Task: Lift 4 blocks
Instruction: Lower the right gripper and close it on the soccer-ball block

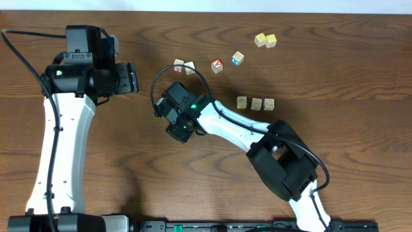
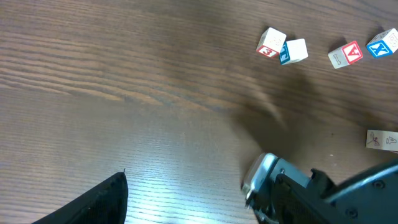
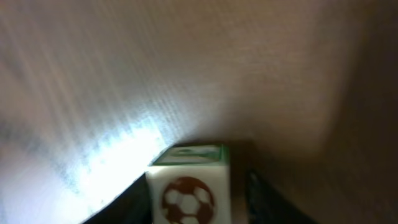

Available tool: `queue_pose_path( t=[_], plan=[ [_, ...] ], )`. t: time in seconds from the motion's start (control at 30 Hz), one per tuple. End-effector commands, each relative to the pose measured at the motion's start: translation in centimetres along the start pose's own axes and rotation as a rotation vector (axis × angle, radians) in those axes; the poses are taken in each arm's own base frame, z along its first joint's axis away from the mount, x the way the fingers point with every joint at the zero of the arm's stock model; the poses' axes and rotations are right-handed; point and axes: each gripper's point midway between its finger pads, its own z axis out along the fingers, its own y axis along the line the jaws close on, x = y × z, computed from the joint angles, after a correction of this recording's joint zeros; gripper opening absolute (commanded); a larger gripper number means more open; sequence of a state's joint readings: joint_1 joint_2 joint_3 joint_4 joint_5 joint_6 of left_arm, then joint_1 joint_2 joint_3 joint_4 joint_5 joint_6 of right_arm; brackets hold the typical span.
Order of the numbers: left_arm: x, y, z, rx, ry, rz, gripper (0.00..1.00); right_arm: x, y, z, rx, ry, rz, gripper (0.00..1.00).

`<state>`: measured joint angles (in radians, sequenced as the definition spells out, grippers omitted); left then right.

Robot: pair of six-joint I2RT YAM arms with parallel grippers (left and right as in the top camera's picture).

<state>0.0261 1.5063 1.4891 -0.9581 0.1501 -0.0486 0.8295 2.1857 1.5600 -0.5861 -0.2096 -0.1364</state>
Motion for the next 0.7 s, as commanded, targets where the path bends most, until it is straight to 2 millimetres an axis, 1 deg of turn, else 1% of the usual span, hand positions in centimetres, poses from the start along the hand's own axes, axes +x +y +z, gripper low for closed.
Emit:
queue_pose_path(
  t=[0.0,0.13,0.23,0.3,0.4,0.6,0.67],
  plan=[
    [-0.5,0.2,-0.3,-0.009,-0.016,0.001,0.74,0.6,-2.5,0.3,0.088,0.014,0.076,0.39],
    [-0.5,0.2,-0.3,-0.009,-0.016,0.001,0.74,0.8,-4.5,0.0,0.168,0.009,0.154,0.37],
    [-0.5,0.2,-0.3,-0.009,-0.016,0.001,0.75,1.2,-6.4,-0.4,0.244,0.007,0.255,0.31],
    [-0.5,0.2,-0.3,-0.009,-0.016,0.001,0.74,1.5,-7.6,-0.7,0.288,0.006,0.319,0.31],
    [-0.5,0.2,-0.3,-0.009,-0.016,0.001,0.74,2.1,-9.2,-1.2,0.34,0.004,0.398,0.35],
    [-0.5,0.2,-0.3,-0.009,-0.016,0.001,0.74,4.2,-12.8,-2.5,0.47,0.008,0.614,0.36],
    [-0.5,0.2,-0.3,-0.009,-0.016,0.001,0.74,5.6,-14.3,-3.1,0.49,0.017,0.737,0.35]
  ],
)
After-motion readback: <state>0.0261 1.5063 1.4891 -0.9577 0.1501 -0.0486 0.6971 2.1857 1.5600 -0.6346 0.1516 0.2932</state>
